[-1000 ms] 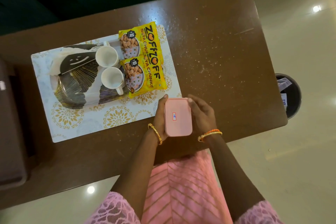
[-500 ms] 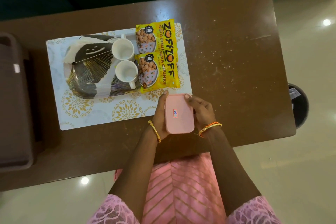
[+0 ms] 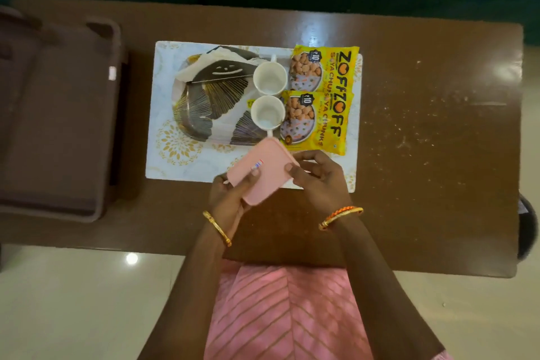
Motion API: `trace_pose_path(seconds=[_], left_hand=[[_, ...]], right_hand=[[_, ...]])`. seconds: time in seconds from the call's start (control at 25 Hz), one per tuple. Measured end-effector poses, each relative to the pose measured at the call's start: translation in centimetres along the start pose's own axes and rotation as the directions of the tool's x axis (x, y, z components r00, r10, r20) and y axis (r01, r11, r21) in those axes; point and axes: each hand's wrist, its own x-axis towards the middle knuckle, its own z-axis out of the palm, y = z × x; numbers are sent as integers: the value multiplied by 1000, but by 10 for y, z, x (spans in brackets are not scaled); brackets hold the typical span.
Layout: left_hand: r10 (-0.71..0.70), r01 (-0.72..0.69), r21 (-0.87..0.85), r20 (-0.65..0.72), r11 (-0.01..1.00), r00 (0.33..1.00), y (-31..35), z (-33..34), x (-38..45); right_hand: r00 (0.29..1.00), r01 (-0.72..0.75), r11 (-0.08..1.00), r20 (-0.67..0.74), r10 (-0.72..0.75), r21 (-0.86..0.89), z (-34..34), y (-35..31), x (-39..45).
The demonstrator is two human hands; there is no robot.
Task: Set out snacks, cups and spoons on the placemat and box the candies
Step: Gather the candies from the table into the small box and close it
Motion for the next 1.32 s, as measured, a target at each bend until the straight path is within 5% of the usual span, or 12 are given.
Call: trace_pose_path(seconds=[0.28,0.64,1.12,1.32], left_hand=[[220,-266,-45,-439,963,871,43,-32,42],[367,-284,241,-466,928,805,73,-20,103],[604,-373,519,-400,770,690,71,-22,111],[694,-438,583,-337,685,637,72,-23,109]], right_hand=[[979,128,952,-119,-166,-278,80,-20,23],[887,316,829,-166,-431,-461,134,-17,53],[873,300,613,-48,-485,-731,149,9,50],[895,295,643,-33,-446,-707,148,17,48]])
